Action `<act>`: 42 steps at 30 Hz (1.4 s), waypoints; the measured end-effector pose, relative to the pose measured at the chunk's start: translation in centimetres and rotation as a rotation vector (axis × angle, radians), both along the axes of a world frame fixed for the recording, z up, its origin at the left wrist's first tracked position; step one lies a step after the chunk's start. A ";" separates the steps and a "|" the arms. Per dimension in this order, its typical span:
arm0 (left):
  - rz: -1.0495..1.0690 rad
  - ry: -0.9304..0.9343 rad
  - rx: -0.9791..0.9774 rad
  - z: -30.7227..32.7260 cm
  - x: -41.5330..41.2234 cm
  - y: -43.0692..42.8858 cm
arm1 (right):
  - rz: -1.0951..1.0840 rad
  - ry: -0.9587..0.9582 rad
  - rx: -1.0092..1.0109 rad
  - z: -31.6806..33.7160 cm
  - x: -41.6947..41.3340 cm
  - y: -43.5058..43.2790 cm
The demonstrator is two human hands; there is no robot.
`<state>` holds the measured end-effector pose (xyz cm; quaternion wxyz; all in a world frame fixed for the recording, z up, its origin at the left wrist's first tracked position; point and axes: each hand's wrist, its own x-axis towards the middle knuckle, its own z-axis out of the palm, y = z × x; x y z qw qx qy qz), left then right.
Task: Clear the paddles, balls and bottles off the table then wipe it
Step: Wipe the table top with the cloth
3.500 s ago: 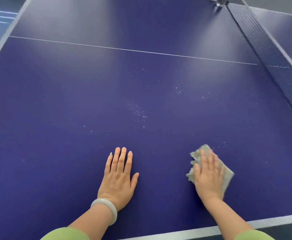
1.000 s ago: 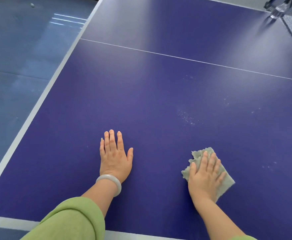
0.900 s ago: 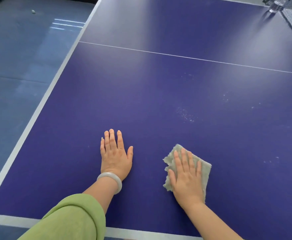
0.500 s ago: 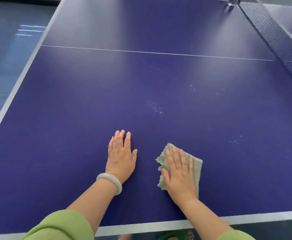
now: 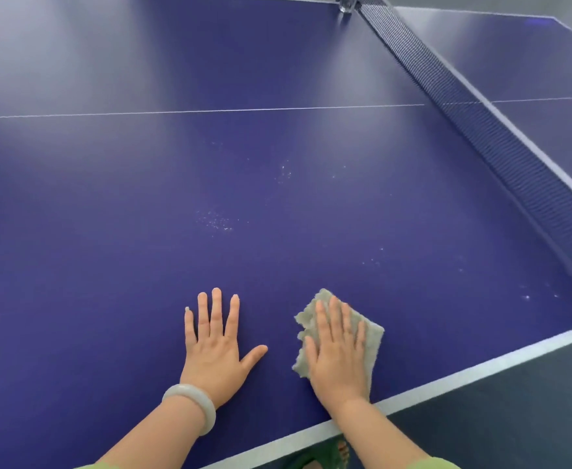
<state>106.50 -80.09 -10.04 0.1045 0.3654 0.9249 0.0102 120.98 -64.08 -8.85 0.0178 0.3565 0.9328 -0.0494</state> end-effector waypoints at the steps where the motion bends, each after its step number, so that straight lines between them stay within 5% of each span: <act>1: 0.002 0.005 0.007 -0.1 0.0 0.0 | 0.177 -0.021 -0.008 0.2 0.2 -1.0; 3: -0.005 0.015 0.012 -0.2 0.0 -0.1 | 0.418 -0.033 -0.007 0.3 1.8 0.2; 5: 0.001 0.005 0.030 -0.2 0.0 -0.2 | 0.396 -0.049 0.044 -0.3 4.1 4.0; 10: 0.121 -0.028 0.158 1.0 0.5 2.7 | -0.399 -0.079 -0.039 -0.7 7.2 11.4; 12: 0.149 -0.009 0.218 1.5 1.0 5.7 | -0.490 -0.074 -0.056 -0.6 5.5 10.3; 19: 0.427 -0.101 0.132 1.7 3.0 15.9 | 0.266 -0.035 0.009 -0.5 3.1 8.6; 21: 0.442 -0.062 0.122 0.9 3.1 16.4 | 0.205 -0.056 0.054 -1.3 5.1 12.2; 24: 0.444 -0.049 0.088 0.2 3.5 16.2 | -0.263 -0.044 0.020 -1.8 8.4 16.7; 26: 0.461 -0.041 0.099 -0.1 3.7 16.4 | -0.385 -0.039 -0.013 -1.8 8.9 17.0; 37: 0.462 0.069 0.070 -0.7 3.4 16.6 | 0.569 -0.016 -0.059 -1.1 -5.6 15.8; 40: 0.474 0.101 0.057 -0.6 3.4 16.9 | 0.589 -0.033 -0.028 -1.3 -7.5 21.2; 42: 0.474 0.121 0.047 -0.6 3.4 16.9 | 0.328 -0.051 -0.056 -1.2 -6.9 26.4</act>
